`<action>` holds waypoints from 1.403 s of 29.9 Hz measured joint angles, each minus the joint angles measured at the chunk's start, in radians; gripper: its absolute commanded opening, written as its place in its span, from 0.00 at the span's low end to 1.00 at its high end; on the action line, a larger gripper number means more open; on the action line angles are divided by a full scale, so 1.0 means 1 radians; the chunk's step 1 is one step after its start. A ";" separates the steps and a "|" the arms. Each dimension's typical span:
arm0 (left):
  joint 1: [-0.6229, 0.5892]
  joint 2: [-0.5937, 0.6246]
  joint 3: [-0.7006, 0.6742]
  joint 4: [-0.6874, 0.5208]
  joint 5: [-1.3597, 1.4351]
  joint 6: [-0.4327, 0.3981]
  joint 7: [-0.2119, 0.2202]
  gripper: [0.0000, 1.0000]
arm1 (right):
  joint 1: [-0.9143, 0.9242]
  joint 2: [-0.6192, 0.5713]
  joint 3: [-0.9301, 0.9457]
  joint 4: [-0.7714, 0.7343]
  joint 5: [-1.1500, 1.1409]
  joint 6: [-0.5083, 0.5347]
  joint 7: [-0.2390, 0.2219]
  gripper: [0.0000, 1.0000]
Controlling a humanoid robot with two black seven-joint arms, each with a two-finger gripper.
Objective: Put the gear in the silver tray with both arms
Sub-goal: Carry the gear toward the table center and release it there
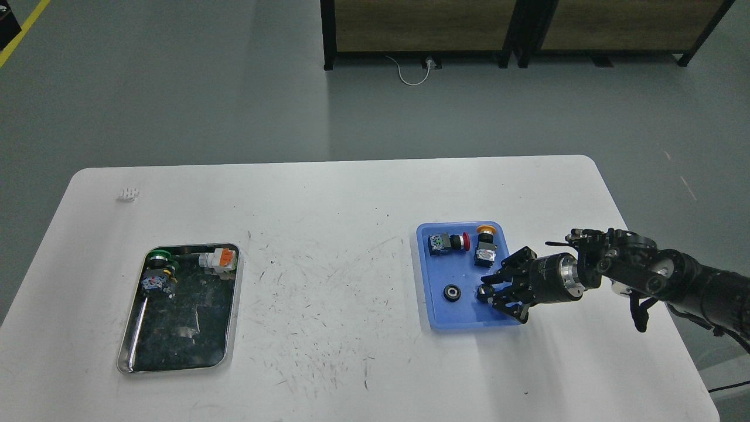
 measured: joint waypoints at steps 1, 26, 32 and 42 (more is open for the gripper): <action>0.000 0.000 0.000 0.000 0.000 0.000 0.000 0.99 | 0.002 -0.001 0.006 0.001 0.001 0.000 0.001 0.21; 0.000 -0.004 0.002 -0.003 0.008 -0.002 0.013 1.00 | 0.150 0.324 -0.025 0.006 0.005 0.007 -0.003 0.22; 0.000 -0.004 0.002 -0.003 0.008 -0.001 0.014 1.00 | 0.152 0.413 -0.097 -0.014 -0.003 0.005 -0.004 0.22; 0.000 0.008 0.002 -0.003 0.009 -0.001 0.014 1.00 | 0.154 0.505 -0.164 -0.052 -0.017 0.006 -0.001 0.45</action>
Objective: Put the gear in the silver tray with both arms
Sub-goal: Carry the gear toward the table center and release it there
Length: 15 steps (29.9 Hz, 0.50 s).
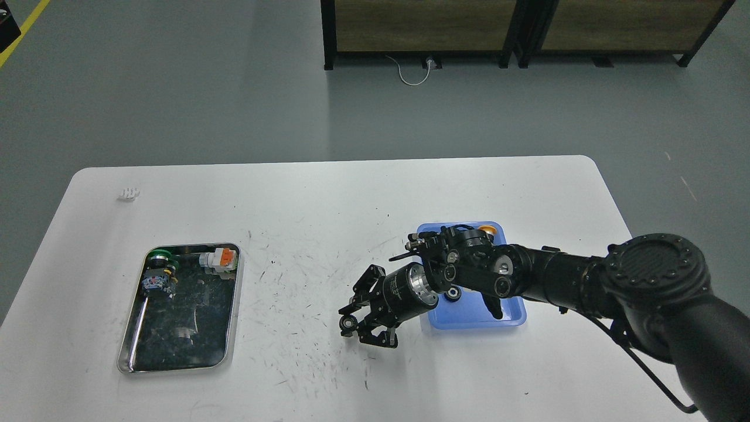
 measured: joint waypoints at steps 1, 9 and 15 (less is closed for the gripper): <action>0.000 0.001 0.000 0.000 0.000 -0.001 0.000 1.00 | 0.000 0.001 -0.004 -0.004 0.000 0.000 0.000 0.49; 0.000 0.006 0.000 0.000 0.000 -0.002 0.000 1.00 | 0.005 0.002 -0.002 -0.030 0.001 0.000 0.013 0.63; 0.000 0.007 0.000 0.000 0.000 -0.002 0.000 0.99 | 0.013 0.002 0.009 -0.044 0.004 -0.007 0.023 0.70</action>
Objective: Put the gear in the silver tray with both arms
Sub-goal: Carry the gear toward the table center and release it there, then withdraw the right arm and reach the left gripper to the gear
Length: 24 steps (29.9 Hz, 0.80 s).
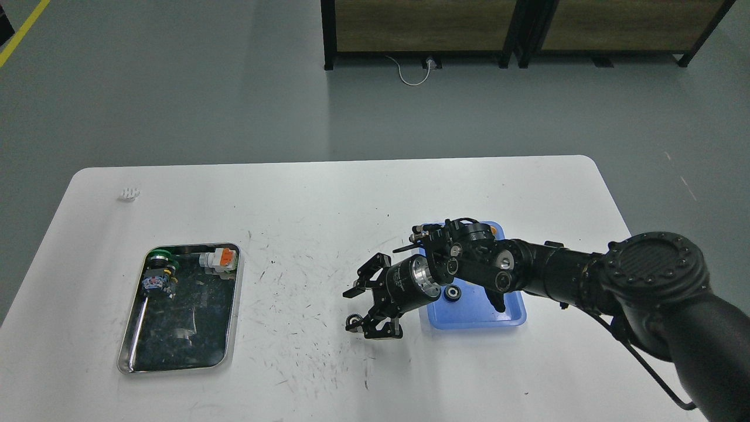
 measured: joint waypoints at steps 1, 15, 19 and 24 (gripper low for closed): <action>0.000 0.001 0.000 0.000 0.000 0.000 0.000 0.99 | 0.003 0.000 0.004 -0.003 0.001 -0.002 0.000 0.72; -0.002 -0.017 0.001 -0.028 -0.002 -0.176 -0.150 0.99 | 0.099 -0.274 0.243 -0.021 0.095 0.005 -0.002 0.85; 0.009 -0.081 0.030 -0.037 0.008 -0.201 -0.178 0.99 | 0.119 -0.398 0.314 -0.017 0.130 0.008 -0.004 0.86; 0.024 -0.181 0.093 -0.042 0.016 -0.203 -0.195 0.99 | 0.169 -0.541 0.378 -0.016 0.208 0.007 -0.007 0.87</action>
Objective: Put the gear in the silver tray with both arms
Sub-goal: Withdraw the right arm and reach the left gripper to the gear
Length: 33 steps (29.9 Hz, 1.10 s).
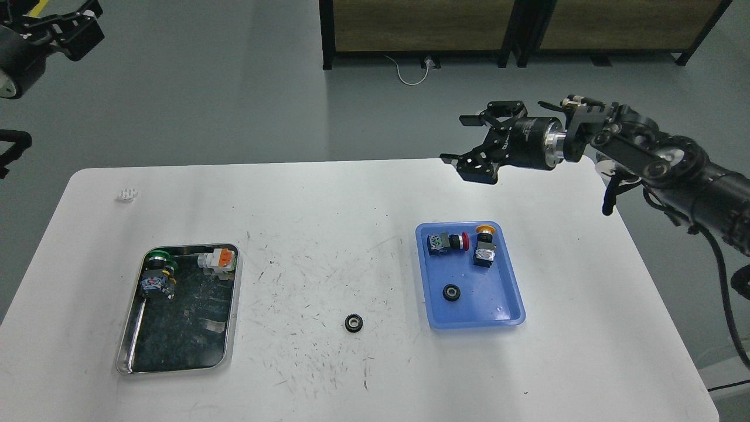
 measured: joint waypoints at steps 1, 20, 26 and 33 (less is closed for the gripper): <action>0.003 -0.023 0.011 -0.001 0.001 0.000 -0.003 0.99 | 0.013 -0.030 0.017 0.000 0.023 -0.002 -0.002 0.87; 0.042 -0.295 0.120 -0.170 0.244 0.000 -0.067 0.99 | 0.103 -0.382 0.186 -0.025 0.351 -0.106 -0.064 0.88; 0.083 -0.354 0.121 -0.309 0.394 0.004 -0.117 0.99 | 0.099 -0.416 0.188 -0.025 0.352 -0.105 -0.092 0.90; 0.193 -0.364 0.121 -0.362 0.550 0.043 -0.142 0.99 | 0.094 -0.420 0.188 -0.025 0.352 -0.104 -0.098 0.90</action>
